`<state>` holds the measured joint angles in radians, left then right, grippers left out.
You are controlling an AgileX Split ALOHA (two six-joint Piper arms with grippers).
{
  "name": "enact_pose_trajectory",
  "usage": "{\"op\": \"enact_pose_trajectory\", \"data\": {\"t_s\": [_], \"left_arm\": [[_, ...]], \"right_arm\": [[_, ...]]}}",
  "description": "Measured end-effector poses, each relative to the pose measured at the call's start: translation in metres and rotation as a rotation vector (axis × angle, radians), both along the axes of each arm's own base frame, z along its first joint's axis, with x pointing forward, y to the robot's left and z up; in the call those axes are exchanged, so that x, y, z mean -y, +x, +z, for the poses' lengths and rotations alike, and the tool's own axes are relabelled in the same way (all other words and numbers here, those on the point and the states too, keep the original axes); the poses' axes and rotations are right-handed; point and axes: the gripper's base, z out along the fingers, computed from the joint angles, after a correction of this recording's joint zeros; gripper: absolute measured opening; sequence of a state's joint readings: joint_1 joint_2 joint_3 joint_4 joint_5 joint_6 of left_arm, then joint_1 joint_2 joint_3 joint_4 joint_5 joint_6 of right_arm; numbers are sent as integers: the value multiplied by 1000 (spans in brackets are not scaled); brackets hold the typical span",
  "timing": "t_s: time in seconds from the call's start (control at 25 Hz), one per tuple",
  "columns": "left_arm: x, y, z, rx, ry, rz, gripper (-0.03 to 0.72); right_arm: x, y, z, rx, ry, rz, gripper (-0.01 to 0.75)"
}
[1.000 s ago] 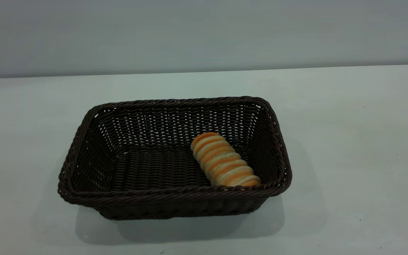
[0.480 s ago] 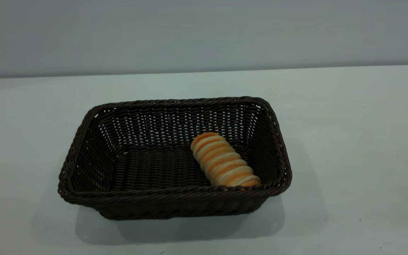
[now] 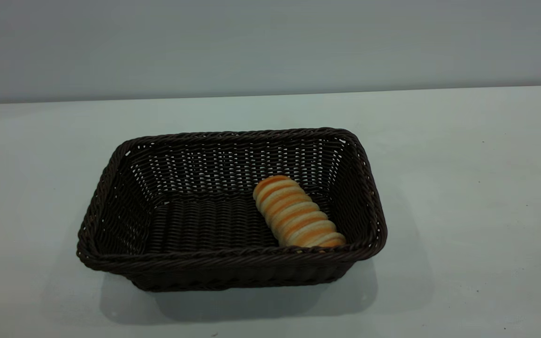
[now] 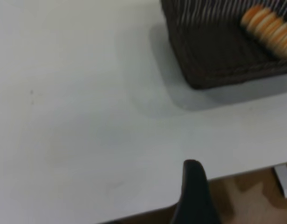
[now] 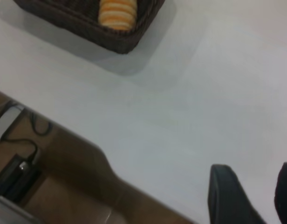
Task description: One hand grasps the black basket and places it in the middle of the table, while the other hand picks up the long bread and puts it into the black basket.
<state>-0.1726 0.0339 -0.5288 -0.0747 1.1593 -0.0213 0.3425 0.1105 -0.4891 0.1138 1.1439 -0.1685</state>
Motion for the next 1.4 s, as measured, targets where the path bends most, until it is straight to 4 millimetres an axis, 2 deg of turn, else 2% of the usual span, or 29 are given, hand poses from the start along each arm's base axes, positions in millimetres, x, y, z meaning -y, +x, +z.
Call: {"op": "enact_pose_trajectory", "data": {"t_s": [0.4,0.68,1.4], "left_arm": [[-4,2,-3,-2,39,24,585],[-3,5,-9,-14,47,17,585],[-3,6,-9,-2,71,-5,585]], "right_arm": [[3,1,-1,14,30,-66,236],[2,0,-1,7,48,-66,237],[2,0,-1,8,52,-65,238]]}}
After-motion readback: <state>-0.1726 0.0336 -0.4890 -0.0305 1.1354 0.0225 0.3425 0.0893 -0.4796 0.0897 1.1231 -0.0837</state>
